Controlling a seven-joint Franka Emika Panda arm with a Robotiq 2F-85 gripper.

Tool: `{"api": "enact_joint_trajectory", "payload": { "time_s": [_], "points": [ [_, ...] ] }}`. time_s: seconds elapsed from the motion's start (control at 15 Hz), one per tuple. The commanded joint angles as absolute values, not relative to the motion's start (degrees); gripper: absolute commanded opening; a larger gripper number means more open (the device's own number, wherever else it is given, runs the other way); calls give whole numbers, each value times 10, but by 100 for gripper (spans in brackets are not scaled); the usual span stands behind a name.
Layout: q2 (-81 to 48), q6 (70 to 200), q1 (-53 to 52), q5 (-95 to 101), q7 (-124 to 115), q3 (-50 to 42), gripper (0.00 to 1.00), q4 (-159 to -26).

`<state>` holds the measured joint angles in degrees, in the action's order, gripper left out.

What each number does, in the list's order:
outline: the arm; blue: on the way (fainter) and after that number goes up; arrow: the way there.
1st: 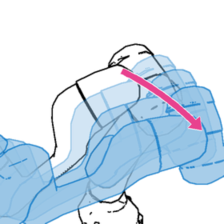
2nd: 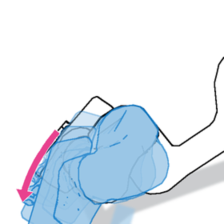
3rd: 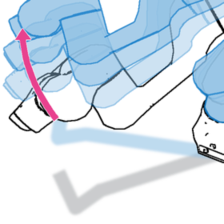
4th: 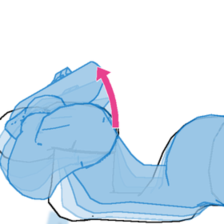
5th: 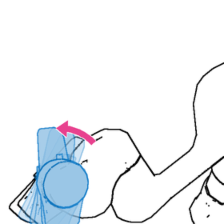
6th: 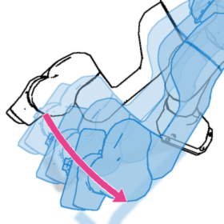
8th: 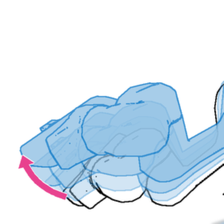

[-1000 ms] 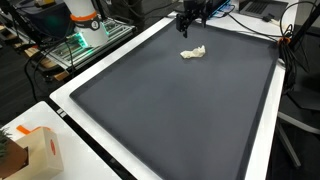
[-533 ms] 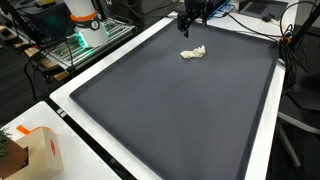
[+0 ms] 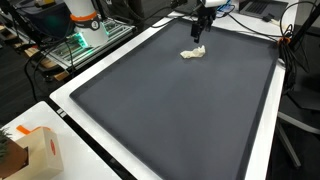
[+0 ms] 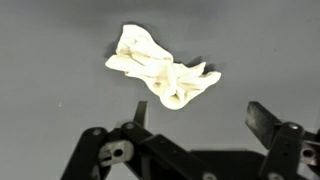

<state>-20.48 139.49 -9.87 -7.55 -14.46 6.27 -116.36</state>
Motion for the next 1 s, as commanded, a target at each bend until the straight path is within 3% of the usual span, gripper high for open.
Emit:
{"api": "enact_joint_trajectory", "payload": {
  "time_s": [0.0,0.93],
  "points": [
    [-271,1359,-107,-48,-122,62,100,-1097],
    [-348,1331,-135,-34,-236,31,100,-1028]
  ]
}}
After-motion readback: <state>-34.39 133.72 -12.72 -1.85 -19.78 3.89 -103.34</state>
